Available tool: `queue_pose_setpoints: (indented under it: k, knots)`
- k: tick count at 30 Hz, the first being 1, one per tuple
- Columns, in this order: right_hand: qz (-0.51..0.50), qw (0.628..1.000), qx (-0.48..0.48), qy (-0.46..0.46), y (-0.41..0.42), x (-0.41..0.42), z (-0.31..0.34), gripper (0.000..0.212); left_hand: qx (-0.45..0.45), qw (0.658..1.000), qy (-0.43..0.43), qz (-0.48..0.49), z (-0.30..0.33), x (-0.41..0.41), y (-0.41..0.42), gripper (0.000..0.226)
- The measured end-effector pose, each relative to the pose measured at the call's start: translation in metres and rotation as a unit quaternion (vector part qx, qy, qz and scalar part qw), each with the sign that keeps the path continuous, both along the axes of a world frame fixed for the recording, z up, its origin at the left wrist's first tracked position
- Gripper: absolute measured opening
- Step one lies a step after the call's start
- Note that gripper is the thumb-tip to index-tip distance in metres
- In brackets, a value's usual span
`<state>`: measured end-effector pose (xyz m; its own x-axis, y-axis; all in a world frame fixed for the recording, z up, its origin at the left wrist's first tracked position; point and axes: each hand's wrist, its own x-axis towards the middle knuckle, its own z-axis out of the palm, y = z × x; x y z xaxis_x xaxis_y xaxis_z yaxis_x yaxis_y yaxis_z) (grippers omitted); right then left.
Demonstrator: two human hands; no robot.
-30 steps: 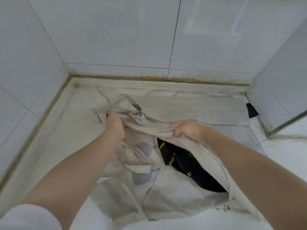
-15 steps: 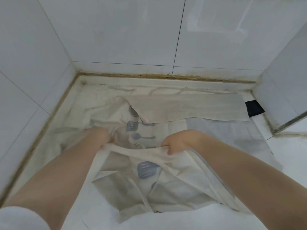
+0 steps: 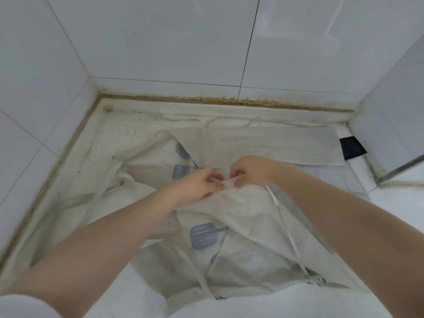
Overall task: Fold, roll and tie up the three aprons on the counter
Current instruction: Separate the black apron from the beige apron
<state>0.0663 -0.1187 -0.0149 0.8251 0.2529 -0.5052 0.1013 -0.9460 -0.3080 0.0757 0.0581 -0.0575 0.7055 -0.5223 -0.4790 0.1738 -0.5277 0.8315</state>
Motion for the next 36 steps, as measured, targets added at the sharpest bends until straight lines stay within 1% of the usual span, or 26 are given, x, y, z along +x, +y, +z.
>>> queue_pose_setpoints:
  k: [1,2,4,5,7,8,9,11,12,13,15,16,18,19,21,23,25,27,28,29,31,32,34,35,36]
  knots:
    - [-0.010,0.999,0.022,0.031,-0.003,0.001,0.002,0.027,-0.023,1.000,-0.003,0.015,0.001,-0.002,-0.002,0.003]
    - [-0.029,0.995,0.045,0.082,-0.007,0.002,0.002,0.027,-0.029,0.999,-0.018,0.025,0.000,-0.003,-0.005,0.011]
    - [-0.076,0.974,0.077,0.201,-0.017,0.001,-0.001,0.030,-0.003,0.997,-0.062,0.043,-0.003,-0.002,-0.004,0.016]
    - [-0.088,0.965,0.056,0.241,-0.022,0.000,-0.003,0.030,0.011,0.995,-0.079,0.065,-0.005,0.001,-0.001,0.020]
    - [-0.074,0.962,-0.061,0.255,-0.032,0.003,-0.004,0.032,0.007,0.992,-0.068,0.106,-0.008,0.008,0.015,0.021]
    - [-0.061,0.961,-0.116,0.243,-0.036,0.007,-0.004,0.033,0.007,0.993,-0.055,0.100,-0.011,0.010,0.026,0.019]
    - [-0.050,0.963,-0.156,0.213,-0.037,0.015,-0.003,0.028,0.023,0.996,-0.051,0.070,-0.014,0.012,0.037,0.017]
    - [-0.048,0.978,-0.184,0.085,-0.030,0.032,0.004,0.008,0.117,0.991,-0.053,-0.036,-0.023,0.012,0.055,0.013]
    - [-0.051,0.980,-0.193,0.009,-0.023,0.040,0.006,0.008,0.154,0.984,-0.043,-0.079,-0.025,0.009,0.059,0.013]
    - [-0.048,0.974,-0.211,-0.062,-0.011,0.048,0.008,0.015,0.175,0.978,-0.025,-0.107,-0.028,0.008,0.062,0.013]
    - [-0.017,0.955,-0.246,-0.167,0.012,0.063,0.006,0.027,0.167,0.980,0.035,-0.104,-0.027,0.009,0.061,0.005]
    - [0.003,0.951,-0.245,-0.190,0.022,0.068,0.003,0.028,0.144,0.984,0.064,-0.083,-0.024,0.010,0.058,0.009]
    - [0.030,0.958,-0.222,-0.180,0.035,0.074,-0.008,0.023,0.093,0.990,0.104,-0.032,-0.022,0.014,0.054,0.024]
    - [0.029,0.966,-0.204,-0.158,0.037,0.074,-0.011,0.021,0.078,0.992,0.097,-0.019,-0.024,0.016,0.052,0.026]
    - [0.012,0.978,-0.176,-0.116,0.032,0.070,-0.017,0.020,0.066,0.995,0.069,-0.004,-0.026,0.016,0.048,0.020]
    - [-0.009,0.982,-0.177,-0.070,0.021,0.063,-0.022,0.022,0.074,0.996,0.052,0.023,-0.028,0.017,0.047,0.014]
    - [-0.039,0.977,-0.210,-0.017,0.001,0.057,-0.029,0.026,0.120,0.991,-0.025,0.056,-0.029,0.021,0.047,0.023]
    - [-0.091,0.967,-0.239,0.003,-0.019,0.048,-0.036,0.029,0.169,0.973,-0.114,0.112,-0.028,0.026,0.049,0.025]
    - [-0.120,0.963,-0.242,-0.018,-0.027,0.044,-0.038,0.029,0.178,0.966,-0.135,0.134,-0.028,0.028,0.049,0.022]
    - [-0.142,0.959,-0.239,-0.062,-0.032,0.039,-0.040,0.029,0.176,0.963,-0.141,0.144,-0.029,0.029,0.049,0.020]
    - [-0.156,0.953,-0.207,-0.159,-0.032,0.030,-0.039,0.036,0.148,0.970,-0.126,0.144,-0.031,0.028,0.049,0.028]
    - [-0.146,0.956,-0.168,-0.188,-0.028,0.025,-0.037,0.040,0.114,0.978,-0.098,0.144,-0.031,0.025,0.050,0.036]
    - [-0.065,0.973,-0.094,-0.203,-0.018,0.016,-0.032,0.037,0.018,0.992,-0.042,0.120,-0.026,0.019,0.055,0.048]
    - [-0.015,0.979,-0.073,-0.190,-0.011,0.011,-0.032,0.031,0.000,0.998,-0.027,0.063,-0.024,0.018,0.059,0.050]
    - [0.022,0.984,-0.066,-0.161,-0.004,0.007,-0.033,0.026,0.020,0.999,-0.024,-0.028,-0.022,0.016,0.064,0.049]
